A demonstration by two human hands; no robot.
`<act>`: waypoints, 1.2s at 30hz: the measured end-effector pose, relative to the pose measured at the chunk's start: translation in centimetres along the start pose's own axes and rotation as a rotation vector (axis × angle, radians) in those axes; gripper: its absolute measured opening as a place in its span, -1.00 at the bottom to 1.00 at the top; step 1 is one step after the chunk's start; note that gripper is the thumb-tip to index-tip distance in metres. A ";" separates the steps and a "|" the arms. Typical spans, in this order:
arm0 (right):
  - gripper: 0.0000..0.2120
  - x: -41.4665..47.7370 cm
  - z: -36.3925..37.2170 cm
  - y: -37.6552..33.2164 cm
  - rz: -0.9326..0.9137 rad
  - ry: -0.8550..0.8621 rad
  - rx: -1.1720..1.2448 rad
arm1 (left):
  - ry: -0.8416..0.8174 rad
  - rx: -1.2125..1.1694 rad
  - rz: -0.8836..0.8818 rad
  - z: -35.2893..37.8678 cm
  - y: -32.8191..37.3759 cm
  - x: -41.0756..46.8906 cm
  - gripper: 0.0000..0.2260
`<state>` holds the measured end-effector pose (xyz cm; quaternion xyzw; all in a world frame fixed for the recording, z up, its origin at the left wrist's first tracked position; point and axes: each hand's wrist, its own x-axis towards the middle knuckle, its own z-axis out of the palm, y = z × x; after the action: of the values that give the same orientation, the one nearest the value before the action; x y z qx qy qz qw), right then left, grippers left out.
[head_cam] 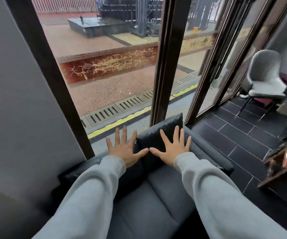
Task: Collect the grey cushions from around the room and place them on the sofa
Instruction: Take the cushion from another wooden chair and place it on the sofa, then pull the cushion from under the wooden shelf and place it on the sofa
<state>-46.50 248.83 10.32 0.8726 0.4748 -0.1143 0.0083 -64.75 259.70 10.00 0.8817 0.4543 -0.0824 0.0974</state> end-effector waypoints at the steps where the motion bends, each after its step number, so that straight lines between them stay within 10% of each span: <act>1: -0.04 -0.8 -1.3 0.0 0.001 0.021 0.009 | 0.019 0.001 0.001 -1.3 0.3 -1.0 -0.12; 12: -0.02 -12.8 -8.6 -6.0 -0.224 0.143 0.003 | 0.244 -0.060 -0.212 -6.6 -2.8 -17.7 -0.09; 20: 0.18 -30.0 -0.3 -13.1 -0.632 0.062 -0.152 | 0.227 -0.260 -0.651 5.2 -5.0 -43.0 -0.06; 36: 0.00 -73.0 13.5 -45.3 -1.291 -0.165 -0.236 | 0.242 -0.368 -1.474 16.1 -24.5 -97.2 -0.08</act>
<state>-124.92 211.71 16.55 0.3942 0.9097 -0.1099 0.0699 -141.44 193.39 14.72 0.3234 0.9384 0.0480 0.1118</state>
